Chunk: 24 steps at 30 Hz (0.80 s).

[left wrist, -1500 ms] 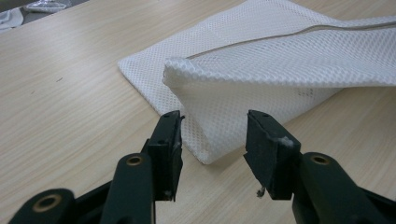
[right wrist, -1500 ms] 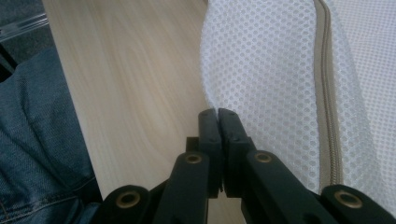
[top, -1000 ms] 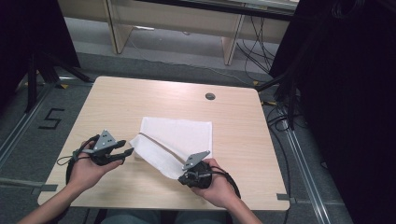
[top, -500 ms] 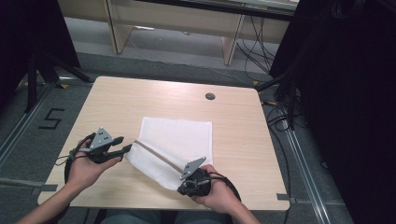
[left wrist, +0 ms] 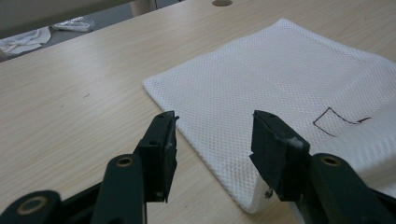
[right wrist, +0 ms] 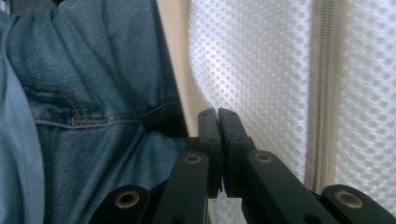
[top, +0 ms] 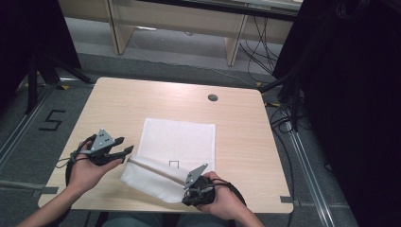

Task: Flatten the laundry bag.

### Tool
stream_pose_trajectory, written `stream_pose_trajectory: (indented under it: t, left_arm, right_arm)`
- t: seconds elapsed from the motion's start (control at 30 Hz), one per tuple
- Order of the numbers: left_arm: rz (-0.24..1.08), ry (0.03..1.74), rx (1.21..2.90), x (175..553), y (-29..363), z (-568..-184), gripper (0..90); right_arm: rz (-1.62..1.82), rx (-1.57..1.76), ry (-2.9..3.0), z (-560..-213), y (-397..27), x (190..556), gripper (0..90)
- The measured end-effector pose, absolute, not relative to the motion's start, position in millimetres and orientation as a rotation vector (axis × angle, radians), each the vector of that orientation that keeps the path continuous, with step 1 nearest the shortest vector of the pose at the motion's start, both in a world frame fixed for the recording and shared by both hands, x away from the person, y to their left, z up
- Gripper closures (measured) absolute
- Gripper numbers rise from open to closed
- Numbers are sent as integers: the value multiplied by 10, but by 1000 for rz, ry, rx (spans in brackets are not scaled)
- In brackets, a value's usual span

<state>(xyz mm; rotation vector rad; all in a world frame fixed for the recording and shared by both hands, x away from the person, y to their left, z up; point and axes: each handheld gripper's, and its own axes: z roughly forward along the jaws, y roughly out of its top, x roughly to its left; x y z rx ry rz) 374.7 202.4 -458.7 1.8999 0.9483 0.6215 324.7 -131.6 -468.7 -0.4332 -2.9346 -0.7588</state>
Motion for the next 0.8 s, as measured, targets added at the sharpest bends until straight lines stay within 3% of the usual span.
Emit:
stream_pose_trajectory:
  t: [0.2,0.4,0.43,0.47,0.57,0.77,0.8]
  left_arm:
    - [587,921,1933,3750,1990,-4624,490]
    - [475,847,2054,3755,1892,-4728,440]
    - [446,816,2093,3748,1849,-4765,438]
    - [422,807,2104,3743,1822,-4790,433]
    - [361,806,2148,3717,1771,-4834,435]
    - [223,740,2222,3638,1680,-4838,593]
    - [221,736,2231,3621,1668,-4829,672]
  right_arm:
    - [-737,-425,-2922,-4708,-1324,3221,885]
    - [-761,-476,-2878,-4688,-1351,3245,773]
    - [-818,-519,-2841,-4647,-1383,3274,687]
    - [-851,-572,-2816,-4623,-1404,3280,665]
    - [-910,-625,-2834,-4575,-1458,3315,647]
    - [-875,-953,-2830,-4583,-1741,3508,661]
    - [-857,-1014,-2866,-4616,-1835,3579,752]
